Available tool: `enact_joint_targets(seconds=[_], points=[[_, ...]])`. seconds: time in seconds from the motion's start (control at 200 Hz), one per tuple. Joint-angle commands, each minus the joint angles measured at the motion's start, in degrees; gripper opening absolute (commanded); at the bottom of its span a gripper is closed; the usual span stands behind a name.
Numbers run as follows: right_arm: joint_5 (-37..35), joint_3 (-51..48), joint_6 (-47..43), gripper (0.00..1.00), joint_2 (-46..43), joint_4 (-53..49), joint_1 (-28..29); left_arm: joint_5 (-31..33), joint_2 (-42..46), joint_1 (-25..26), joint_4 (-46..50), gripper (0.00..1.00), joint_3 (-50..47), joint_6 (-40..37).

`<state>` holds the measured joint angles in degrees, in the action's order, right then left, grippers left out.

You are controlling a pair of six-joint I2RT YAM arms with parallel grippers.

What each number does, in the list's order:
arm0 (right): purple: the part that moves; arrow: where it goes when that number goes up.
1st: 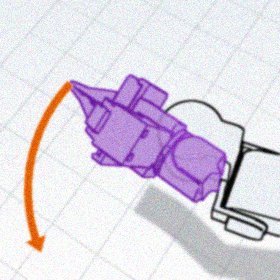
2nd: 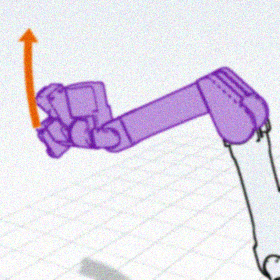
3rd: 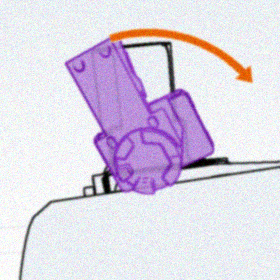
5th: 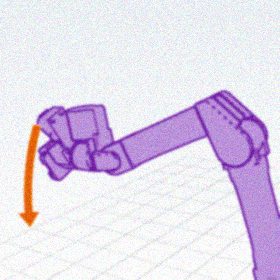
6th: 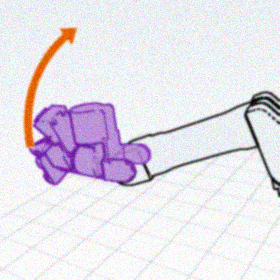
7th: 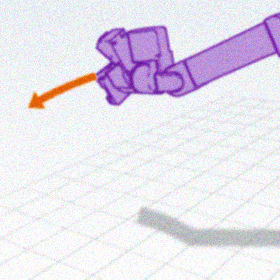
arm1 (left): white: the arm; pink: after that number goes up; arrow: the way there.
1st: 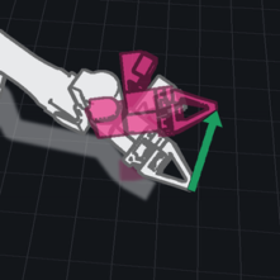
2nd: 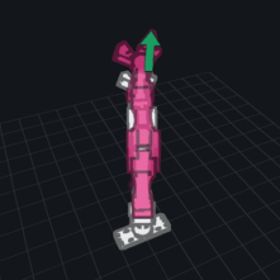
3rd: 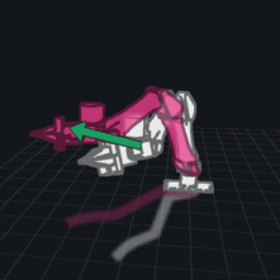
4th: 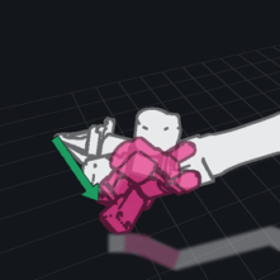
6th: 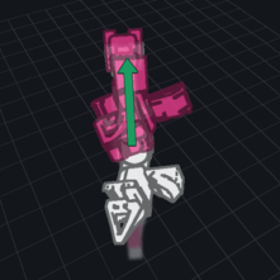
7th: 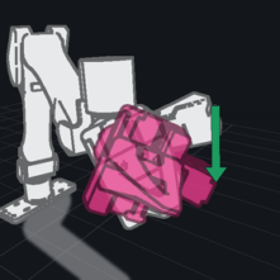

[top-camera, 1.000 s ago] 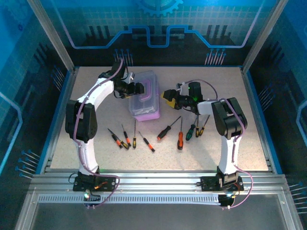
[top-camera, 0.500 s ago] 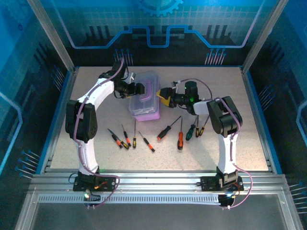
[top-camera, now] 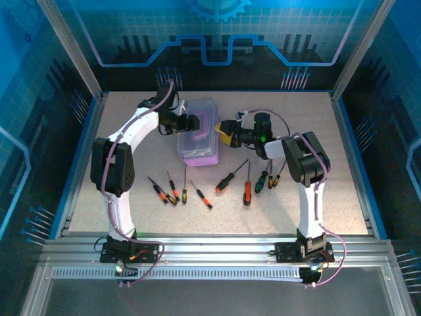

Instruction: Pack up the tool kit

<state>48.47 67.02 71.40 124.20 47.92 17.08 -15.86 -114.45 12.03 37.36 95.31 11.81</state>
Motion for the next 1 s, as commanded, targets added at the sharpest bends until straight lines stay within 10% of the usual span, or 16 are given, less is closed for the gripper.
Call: enact_joint_targets(seconds=[0.0,0.36,0.996], points=[[3.3,1.7,1.5,0.76,-1.0,4.7,0.8,5.2,-1.6,1.8,6.0,0.79,-0.7,-2.5],[3.8,0.3,17.2,0.76,0.1,25.6,-0.6,14.3,-4.5,2.7,10.6,0.79,2.2,-2.9],[2.3,-3.5,22.0,0.7,-1.6,32.3,-5.0,16.2,-7.3,3.7,11.0,0.78,2.5,-2.2]])
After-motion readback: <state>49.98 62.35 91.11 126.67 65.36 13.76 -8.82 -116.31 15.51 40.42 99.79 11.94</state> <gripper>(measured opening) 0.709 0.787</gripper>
